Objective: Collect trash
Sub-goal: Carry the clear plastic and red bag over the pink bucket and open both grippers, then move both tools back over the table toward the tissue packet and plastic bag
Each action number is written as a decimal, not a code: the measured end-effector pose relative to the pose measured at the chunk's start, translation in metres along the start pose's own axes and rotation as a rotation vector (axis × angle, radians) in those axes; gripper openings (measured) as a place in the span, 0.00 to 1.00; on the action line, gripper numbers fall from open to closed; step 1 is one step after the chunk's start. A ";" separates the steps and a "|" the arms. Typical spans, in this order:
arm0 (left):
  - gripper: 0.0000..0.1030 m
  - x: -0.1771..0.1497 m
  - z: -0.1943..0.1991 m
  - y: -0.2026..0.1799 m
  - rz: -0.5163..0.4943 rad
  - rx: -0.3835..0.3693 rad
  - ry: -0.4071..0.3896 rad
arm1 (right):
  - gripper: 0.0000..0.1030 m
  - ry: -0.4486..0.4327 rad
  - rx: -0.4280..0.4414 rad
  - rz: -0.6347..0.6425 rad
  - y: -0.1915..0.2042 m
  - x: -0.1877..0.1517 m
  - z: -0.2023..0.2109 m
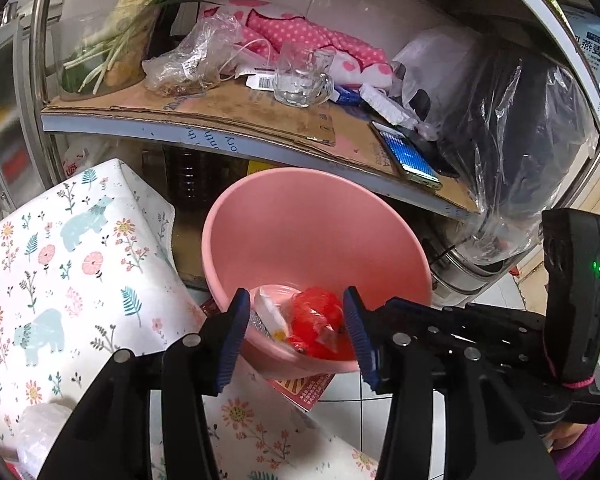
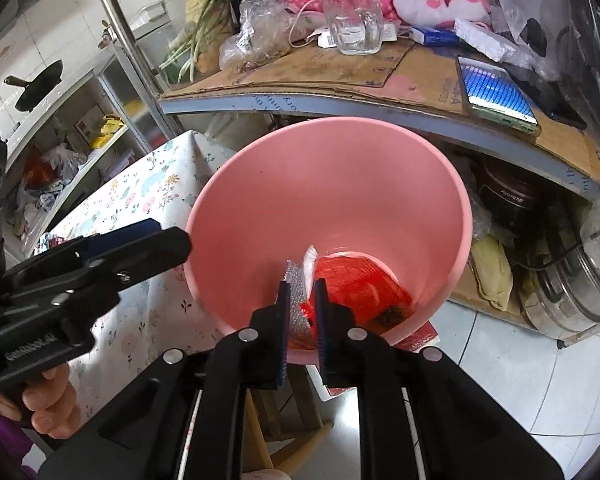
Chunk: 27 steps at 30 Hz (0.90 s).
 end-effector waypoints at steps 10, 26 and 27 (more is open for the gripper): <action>0.47 -0.012 0.040 0.015 0.032 0.014 -0.057 | 0.24 -0.044 0.010 0.008 0.006 0.001 0.019; 0.49 -0.058 0.153 0.089 0.158 0.182 -0.199 | 0.24 -0.109 0.105 0.122 0.074 -0.017 0.054; 0.49 -0.062 0.160 0.096 0.173 0.194 -0.207 | 0.24 -0.104 0.114 0.130 0.080 -0.019 0.053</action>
Point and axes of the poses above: each gripper's, at about its wrist camera, not at the fingertips, and z roughly against the way its jaws point, y to its left, x to its top, the point moved 1 cm from there along -z, roughly the way its jaws point, and after that the axes turned 7 degrees about y, right-handed, at the moved point
